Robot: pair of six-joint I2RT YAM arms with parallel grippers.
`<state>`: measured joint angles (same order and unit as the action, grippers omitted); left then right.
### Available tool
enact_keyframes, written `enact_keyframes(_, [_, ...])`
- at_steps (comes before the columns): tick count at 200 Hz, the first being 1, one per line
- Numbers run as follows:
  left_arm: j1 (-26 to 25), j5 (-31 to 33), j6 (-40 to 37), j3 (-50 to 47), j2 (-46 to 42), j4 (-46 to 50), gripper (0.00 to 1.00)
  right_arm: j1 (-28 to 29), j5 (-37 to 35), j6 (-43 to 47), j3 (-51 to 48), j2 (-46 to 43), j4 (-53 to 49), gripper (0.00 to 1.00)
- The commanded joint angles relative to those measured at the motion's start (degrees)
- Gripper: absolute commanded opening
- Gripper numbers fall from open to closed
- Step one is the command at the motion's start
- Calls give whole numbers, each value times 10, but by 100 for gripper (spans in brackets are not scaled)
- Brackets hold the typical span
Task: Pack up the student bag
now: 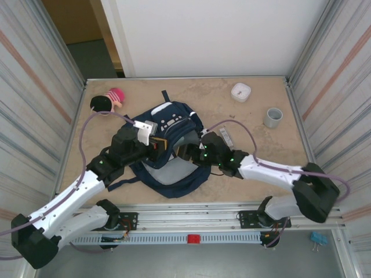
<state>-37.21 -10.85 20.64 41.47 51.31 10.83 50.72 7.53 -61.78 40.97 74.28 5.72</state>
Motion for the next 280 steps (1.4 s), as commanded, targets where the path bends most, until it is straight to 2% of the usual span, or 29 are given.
enact_keyframes(1, [-11,33,-15,-1,9,-12,6,6,-104,65,-7,-61,-126,67])
enact_keyframes(75, [-58,84,-3,-28,70,-23,9,-2,-226,114,-22,-210,-249,69])
enact_keyframes(138, [-70,90,14,-53,132,-43,17,-18,-272,226,-32,-256,-209,72])
enact_keyframes(182, [-73,98,12,-44,190,-44,25,-68,-192,279,-28,-236,-167,74])
enact_keyframes(226, [-99,129,-4,-46,279,-57,27,-157,-42,255,-39,-210,-87,74])
enact_keyframes(258, [-134,139,-12,-25,336,-49,38,-182,-22,251,-28,-187,-88,73])
enact_keyframes(273, [-137,139,-8,-16,341,-49,46,-183,-21,262,-25,-184,-88,73])
enact_keyframes(280, [-138,138,-7,-12,337,-47,53,-183,-21,269,-24,-183,-89,73])
